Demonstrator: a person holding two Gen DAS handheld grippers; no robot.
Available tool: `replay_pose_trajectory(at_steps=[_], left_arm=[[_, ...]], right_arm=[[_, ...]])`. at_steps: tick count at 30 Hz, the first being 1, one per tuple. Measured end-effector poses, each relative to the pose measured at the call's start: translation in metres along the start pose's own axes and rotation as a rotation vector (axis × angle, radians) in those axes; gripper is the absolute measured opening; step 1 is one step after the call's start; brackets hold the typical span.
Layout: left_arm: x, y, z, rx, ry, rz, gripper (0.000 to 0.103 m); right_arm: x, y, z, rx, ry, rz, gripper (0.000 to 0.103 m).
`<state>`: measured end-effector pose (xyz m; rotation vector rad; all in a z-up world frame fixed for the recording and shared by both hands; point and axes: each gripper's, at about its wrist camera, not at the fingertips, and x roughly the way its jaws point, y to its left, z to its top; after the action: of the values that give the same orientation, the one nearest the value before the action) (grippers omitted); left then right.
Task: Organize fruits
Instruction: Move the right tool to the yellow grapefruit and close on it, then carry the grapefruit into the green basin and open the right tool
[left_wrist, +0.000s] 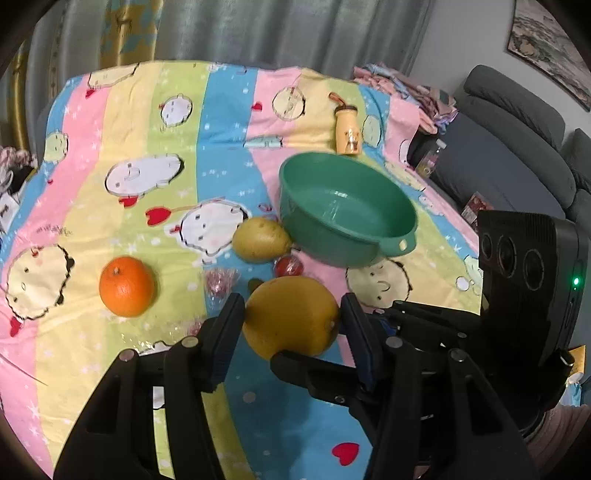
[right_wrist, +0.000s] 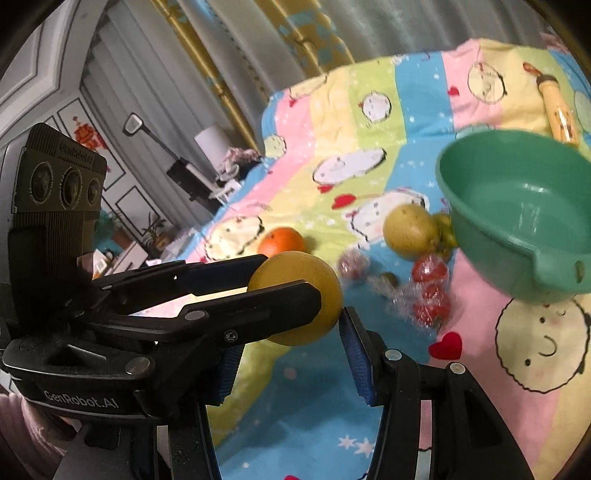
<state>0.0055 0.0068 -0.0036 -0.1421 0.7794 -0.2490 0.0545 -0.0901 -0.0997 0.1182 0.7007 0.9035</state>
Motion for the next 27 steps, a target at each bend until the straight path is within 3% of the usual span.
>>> replay_pose_trajectory(at_steps=[12, 27], left_arm=[[-0.002, -0.036, 0.034, 0.079, -0.057, -0.036, 0.053], [0.066, -0.072, 0.074, 0.132, -0.017, -0.134, 0.053]], right_arm=[[-0.045, -0.012, 0.018, 0.004, -0.12, -0.038, 0.053], [-0.067, -0.084, 0.037, 0.087, -0.161, -0.138, 0.053]])
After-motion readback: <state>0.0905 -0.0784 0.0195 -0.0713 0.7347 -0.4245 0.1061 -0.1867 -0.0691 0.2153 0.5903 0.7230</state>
